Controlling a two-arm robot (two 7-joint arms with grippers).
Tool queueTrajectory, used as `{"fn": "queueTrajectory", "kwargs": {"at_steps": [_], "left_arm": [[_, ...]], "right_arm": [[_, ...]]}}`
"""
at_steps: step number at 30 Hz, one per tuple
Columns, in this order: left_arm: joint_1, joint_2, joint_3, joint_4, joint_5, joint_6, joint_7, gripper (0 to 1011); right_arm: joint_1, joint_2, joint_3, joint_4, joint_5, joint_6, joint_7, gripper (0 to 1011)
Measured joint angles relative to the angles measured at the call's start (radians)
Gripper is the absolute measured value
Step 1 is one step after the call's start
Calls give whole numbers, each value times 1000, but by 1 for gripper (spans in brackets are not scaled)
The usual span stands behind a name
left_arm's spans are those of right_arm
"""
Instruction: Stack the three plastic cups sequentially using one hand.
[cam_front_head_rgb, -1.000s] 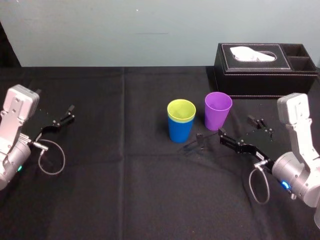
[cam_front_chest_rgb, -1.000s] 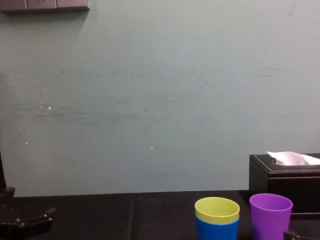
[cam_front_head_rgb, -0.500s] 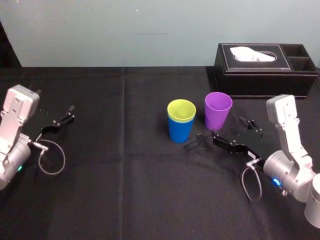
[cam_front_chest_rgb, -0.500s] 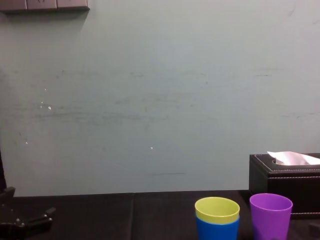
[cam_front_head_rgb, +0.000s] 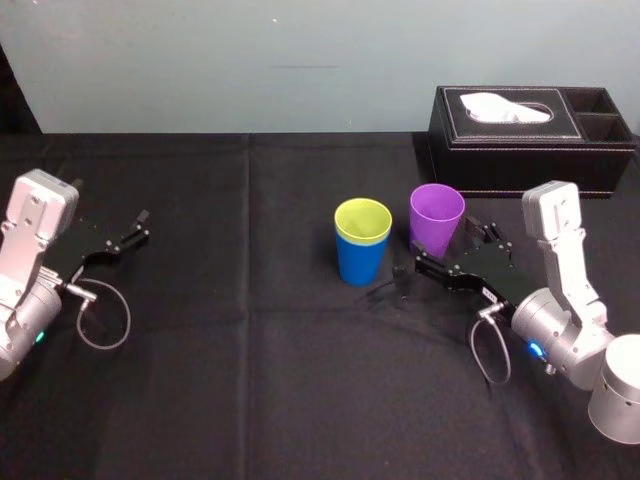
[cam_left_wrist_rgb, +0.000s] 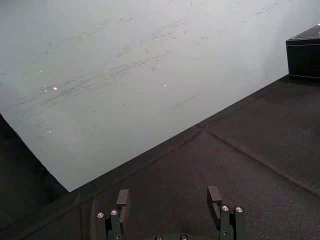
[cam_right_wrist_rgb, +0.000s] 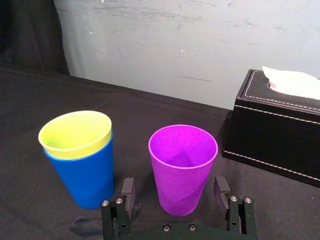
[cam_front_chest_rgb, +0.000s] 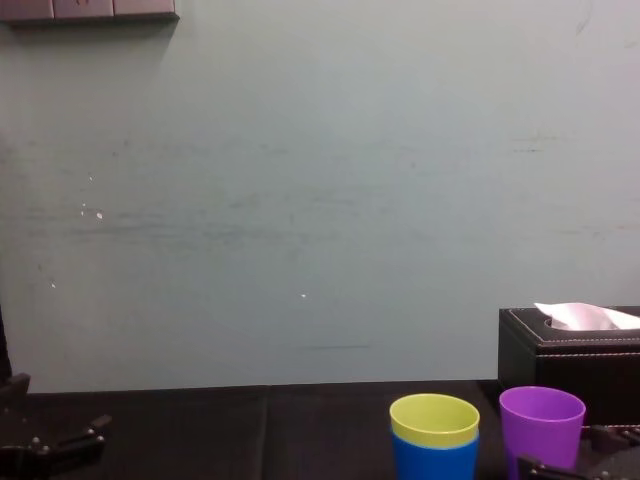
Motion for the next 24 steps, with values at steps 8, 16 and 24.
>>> {"fn": "queueTrajectory", "kwargs": {"at_steps": [8, 16, 24], "left_arm": [[0, 0, 0, 0, 0, 0, 0, 1011], [0, 0, 0, 0, 0, 0, 0, 1012], [0, 0, 0, 0, 0, 0, 0, 1011]], "right_arm": [[39, -21, -2, 55, -7, -20, -4, 1003], [71, -32, -6, 93, -20, -29, -5, 1003], [102, -42, -12, 131, -29, -36, -4, 1003]]}}
